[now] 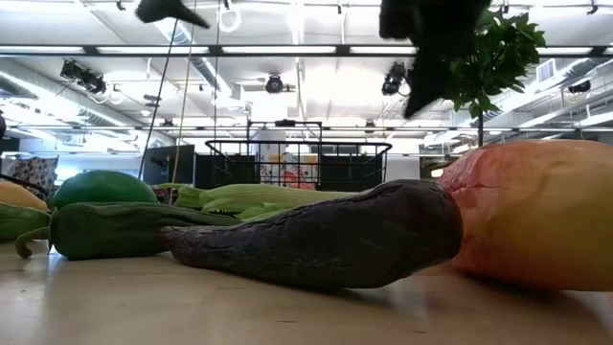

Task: Build produce basket
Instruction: Put the carrot into the wire basket, then put the celery into the wire basket

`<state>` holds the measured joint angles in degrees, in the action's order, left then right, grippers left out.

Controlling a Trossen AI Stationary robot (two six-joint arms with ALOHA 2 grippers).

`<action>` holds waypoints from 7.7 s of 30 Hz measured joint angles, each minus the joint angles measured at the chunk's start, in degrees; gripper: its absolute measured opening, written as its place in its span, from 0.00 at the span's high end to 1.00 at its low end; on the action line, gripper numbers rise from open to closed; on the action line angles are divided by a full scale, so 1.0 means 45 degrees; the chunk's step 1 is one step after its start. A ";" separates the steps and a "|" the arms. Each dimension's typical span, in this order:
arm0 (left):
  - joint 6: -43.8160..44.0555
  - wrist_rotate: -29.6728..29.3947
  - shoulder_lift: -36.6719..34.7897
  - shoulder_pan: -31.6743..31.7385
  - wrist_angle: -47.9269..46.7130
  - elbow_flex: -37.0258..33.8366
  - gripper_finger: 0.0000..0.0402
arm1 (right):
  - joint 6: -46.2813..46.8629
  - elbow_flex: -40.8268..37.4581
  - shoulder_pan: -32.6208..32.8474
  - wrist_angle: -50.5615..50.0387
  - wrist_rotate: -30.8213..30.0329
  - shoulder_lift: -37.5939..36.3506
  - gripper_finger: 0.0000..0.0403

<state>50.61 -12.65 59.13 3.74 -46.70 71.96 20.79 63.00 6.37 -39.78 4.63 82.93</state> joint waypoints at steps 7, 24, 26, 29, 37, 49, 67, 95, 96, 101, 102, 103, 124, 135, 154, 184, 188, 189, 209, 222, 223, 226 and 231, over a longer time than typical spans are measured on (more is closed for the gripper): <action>0.2518 -0.0591 0.0336 -0.1174 -0.1857 0.0000 0.02 | -0.3184 0.0000 0.0000 -0.1124 0.0226 0.1162 0.21; 0.4702 0.0287 0.1885 -0.1397 -0.2638 0.0000 0.02 | -0.2760 0.0039 -0.0002 -0.0431 -0.1139 0.4019 0.24; 0.4710 0.0667 0.1870 -0.1358 -0.2641 0.0000 0.02 | -0.2233 0.0008 -0.0005 -0.0269 -0.1482 0.4026 0.24; 0.4618 0.1083 0.1875 -0.1285 -0.2658 0.0000 0.02 | -0.1617 -0.0005 0.0000 0.0136 -0.1718 0.4009 0.24; 0.3267 0.1208 0.1875 -0.1290 -0.2650 0.0000 0.02 | -0.0549 -0.0005 0.0048 0.0492 -0.1397 0.4281 0.26; 0.1446 0.1257 0.1870 -0.1285 -0.2577 -0.0001 0.02 | 0.0492 0.0000 0.0335 0.0228 -0.0279 0.4213 0.61; 0.0469 0.1155 0.1870 -0.1288 -0.2510 -0.0002 0.02 | -0.2028 0.8295 -0.0151 -0.4377 -0.2254 0.4194 0.71; -0.0110 0.0526 0.1870 -0.1543 -0.2579 0.0000 0.02 | -0.3150 0.8806 -0.5285 -0.2454 -0.1331 0.4172 0.25; -0.0410 0.0531 0.1870 -0.1538 -0.2699 0.0000 0.02 | -0.2969 0.8806 -0.5181 -0.2582 -0.1176 0.4121 0.24; -0.1324 0.0530 0.1865 -0.1499 -0.3553 0.0000 0.02 | -0.3087 0.8811 -0.4239 -0.3456 -0.0667 0.3967 0.19; -0.1350 0.0531 0.1864 -0.1466 -0.3649 -0.0002 0.02 | -0.3247 0.8811 -0.3998 -0.3647 -0.0653 0.3975 0.19; -0.1350 0.0526 0.1860 -0.1435 -0.3650 0.0000 0.02 | -0.3398 0.8806 -0.3751 -0.3764 -0.0634 0.3980 0.19; -0.2717 0.0870 0.1749 -0.1470 -0.3432 0.0010 0.02 | -0.3677 0.5984 -0.1095 -0.2240 0.0062 0.4283 0.01; -0.1553 0.0871 0.1749 -0.1470 -0.3270 0.0010 0.02 | -0.6727 0.3393 -0.0336 0.0318 -0.1543 0.4281 0.01; 0.1616 0.0820 0.1778 -0.1465 -0.2833 0.0015 0.02 | -0.7657 0.0401 -0.0923 0.4755 -0.1283 0.4275 0.02; 0.2366 0.2371 0.1787 -0.1467 -0.0926 0.0019 0.02 | -0.6834 -0.1166 -0.1205 0.7921 -0.0831 0.5905 0.11; 0.2361 0.2454 0.1787 -0.1470 -0.0926 0.0019 0.02 | -0.6846 -0.0681 -0.1184 0.7101 -0.0839 0.5723 0.14; 0.2374 0.2450 0.1787 -0.1470 -0.0921 0.0019 0.02 | -0.6817 -0.0550 -0.1175 0.6886 -0.0841 0.5682 0.16; 0.1988 0.2400 0.1909 -0.1148 -0.1334 0.0024 0.03 | -0.0960 -0.0262 -0.1001 0.5294 0.1325 0.4226 0.81; 0.1652 0.3239 0.0048 -0.0337 0.0204 0.0024 0.03 | -0.0621 -0.0257 -0.1011 0.5676 -0.0529 0.0470 0.82; 0.1414 0.3097 -0.0115 -0.0274 0.0517 0.0024 0.03 | -0.0642 -0.0257 -0.1061 0.6082 -0.1004 0.0254 0.82; 0.0632 0.2491 -0.0494 -0.0193 0.1274 0.0029 0.03 | -0.0986 -0.0253 -0.1357 0.7297 -0.2258 -0.0132 0.82; 0.0261 0.1605 -0.0738 -0.0202 0.1624 0.0029 0.03 | -0.1470 -0.0243 -0.2289 0.8242 -0.3455 -0.0128 0.82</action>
<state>51.79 -5.43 55.81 2.83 -39.40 72.10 14.18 61.91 -3.93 -2.69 -10.92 82.35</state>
